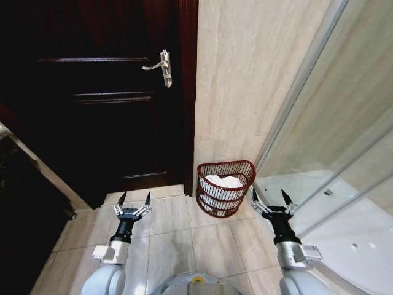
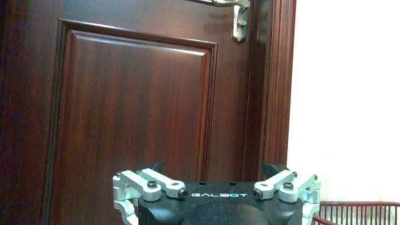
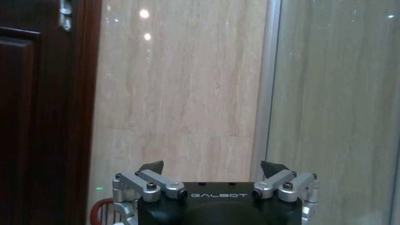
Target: Discard the used towel into the hamper.
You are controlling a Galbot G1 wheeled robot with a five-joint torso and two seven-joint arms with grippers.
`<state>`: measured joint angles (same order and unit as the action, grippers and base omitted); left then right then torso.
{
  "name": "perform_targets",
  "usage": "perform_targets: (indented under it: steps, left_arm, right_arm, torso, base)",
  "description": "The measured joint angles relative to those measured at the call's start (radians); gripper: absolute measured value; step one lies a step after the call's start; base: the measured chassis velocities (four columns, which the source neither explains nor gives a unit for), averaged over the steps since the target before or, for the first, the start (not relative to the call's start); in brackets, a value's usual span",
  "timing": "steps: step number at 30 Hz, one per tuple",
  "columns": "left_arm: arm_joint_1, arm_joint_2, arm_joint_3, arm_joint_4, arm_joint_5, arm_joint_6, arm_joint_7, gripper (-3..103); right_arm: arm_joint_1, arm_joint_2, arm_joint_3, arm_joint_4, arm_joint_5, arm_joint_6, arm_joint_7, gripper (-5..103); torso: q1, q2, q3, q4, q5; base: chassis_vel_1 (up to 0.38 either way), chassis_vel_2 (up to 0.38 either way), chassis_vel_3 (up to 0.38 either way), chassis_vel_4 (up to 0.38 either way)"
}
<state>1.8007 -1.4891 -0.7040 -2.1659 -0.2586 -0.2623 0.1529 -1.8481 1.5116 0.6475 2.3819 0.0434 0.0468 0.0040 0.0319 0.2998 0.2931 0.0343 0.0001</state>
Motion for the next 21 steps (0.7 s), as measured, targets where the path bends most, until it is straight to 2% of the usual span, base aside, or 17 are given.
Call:
perform_targets:
  steps: [8, 13, 21]
  left_arm:
    - [0.020, -0.010, 0.003, 0.024, 0.015, -0.045, 0.000, 100]
    - [0.021, -0.010, 0.001, 0.034, 0.032, -0.057, -0.002, 100]
    - [0.025, -0.014, 0.017, 0.045, 0.059, -0.073, -0.014, 100]
  right_arm:
    - [-0.074, -0.005, -0.007, -0.030, 0.006, 0.071, 0.005, 100]
    - [-0.124, -0.016, -0.029, -0.061, 0.005, 0.131, 0.016, 100]
    - [-0.137, -0.010, -0.043, -0.083, 0.008, 0.178, 0.046, 100]
  torso:
    - [0.000, 0.000, 0.000, -0.0001, -0.0001]
    - [0.000, 0.000, 0.000, -0.0001, -0.0001]
    - [-0.003, -0.006, -0.003, 0.0000, -0.0001]
  base:
    - [0.093, -0.083, -0.077, 0.091]
    - [0.108, -0.111, -0.096, 0.116]
    - [0.092, -0.106, -0.104, 0.093]
